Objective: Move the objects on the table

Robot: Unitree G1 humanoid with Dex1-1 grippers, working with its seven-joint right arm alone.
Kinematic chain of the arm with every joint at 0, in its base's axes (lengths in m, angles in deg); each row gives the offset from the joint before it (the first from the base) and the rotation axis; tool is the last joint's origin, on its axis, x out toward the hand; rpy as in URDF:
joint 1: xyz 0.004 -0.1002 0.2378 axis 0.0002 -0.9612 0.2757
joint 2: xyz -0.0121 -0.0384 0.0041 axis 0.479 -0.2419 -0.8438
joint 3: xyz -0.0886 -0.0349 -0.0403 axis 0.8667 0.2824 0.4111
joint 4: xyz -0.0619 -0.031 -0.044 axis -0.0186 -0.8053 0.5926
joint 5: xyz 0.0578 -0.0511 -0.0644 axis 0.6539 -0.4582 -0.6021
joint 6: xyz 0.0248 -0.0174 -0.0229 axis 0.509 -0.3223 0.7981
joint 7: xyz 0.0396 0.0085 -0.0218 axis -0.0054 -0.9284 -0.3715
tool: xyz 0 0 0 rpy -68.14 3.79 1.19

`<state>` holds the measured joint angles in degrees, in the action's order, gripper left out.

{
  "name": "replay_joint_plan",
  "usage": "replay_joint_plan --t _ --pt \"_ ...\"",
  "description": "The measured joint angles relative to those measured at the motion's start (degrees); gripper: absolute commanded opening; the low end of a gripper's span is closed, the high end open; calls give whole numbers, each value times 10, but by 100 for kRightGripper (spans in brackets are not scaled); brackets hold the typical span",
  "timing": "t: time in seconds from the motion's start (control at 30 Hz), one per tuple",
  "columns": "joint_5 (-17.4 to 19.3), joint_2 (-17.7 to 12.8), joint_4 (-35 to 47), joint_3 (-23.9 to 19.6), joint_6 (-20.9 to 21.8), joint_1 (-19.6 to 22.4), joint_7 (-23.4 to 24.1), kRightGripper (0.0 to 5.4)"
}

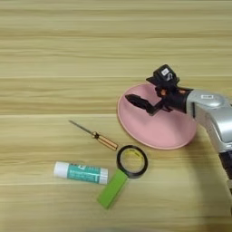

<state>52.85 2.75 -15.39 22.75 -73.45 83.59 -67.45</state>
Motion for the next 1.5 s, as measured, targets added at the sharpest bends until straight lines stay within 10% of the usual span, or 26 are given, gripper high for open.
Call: replay_joint_plan --t 1.5 --pt "-17 -4 -32 8 2 -30 -9 538"
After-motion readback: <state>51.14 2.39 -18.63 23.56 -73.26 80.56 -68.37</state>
